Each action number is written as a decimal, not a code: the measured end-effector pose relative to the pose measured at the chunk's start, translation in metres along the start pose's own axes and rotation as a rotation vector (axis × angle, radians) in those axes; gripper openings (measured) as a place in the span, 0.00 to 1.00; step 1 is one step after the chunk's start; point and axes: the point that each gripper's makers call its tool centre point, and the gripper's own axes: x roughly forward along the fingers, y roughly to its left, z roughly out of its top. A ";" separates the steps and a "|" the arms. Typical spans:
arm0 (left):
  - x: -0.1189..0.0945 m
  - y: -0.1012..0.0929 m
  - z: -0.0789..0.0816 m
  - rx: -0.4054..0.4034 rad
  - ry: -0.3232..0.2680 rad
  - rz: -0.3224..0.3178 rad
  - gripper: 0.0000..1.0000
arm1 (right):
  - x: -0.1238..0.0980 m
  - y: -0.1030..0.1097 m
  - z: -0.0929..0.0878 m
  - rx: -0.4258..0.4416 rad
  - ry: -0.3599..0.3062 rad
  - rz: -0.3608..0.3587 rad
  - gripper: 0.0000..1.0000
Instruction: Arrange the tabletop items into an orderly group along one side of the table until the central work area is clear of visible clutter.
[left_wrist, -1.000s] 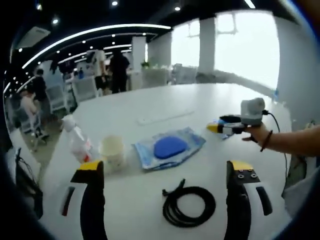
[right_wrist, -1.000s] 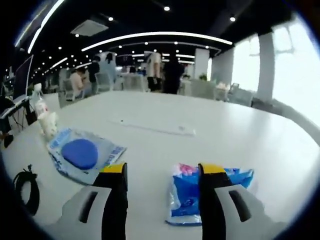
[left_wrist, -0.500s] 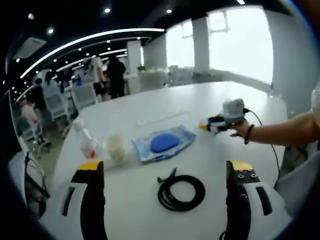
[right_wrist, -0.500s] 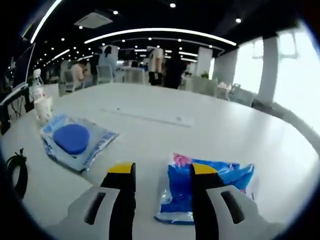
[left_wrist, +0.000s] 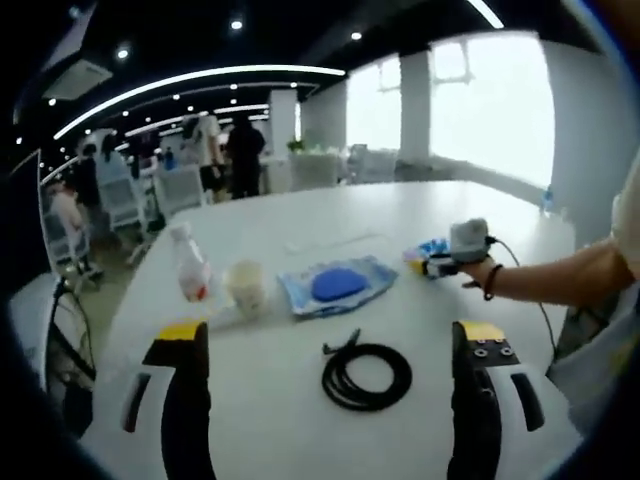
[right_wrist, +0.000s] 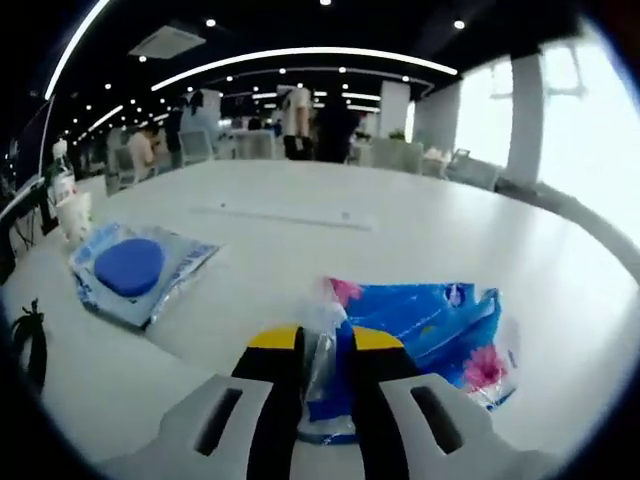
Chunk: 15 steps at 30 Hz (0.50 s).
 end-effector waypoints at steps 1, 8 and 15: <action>0.000 0.000 -0.001 0.003 -0.002 -0.002 0.98 | 0.000 0.000 0.000 0.000 0.001 -0.003 0.16; 0.003 0.001 -0.012 -0.004 -0.005 -0.002 0.96 | -0.003 0.002 0.005 -0.037 0.001 -0.008 0.02; 0.003 0.008 -0.017 0.003 0.008 0.022 0.91 | -0.002 -0.002 0.008 -0.008 0.012 -0.033 0.01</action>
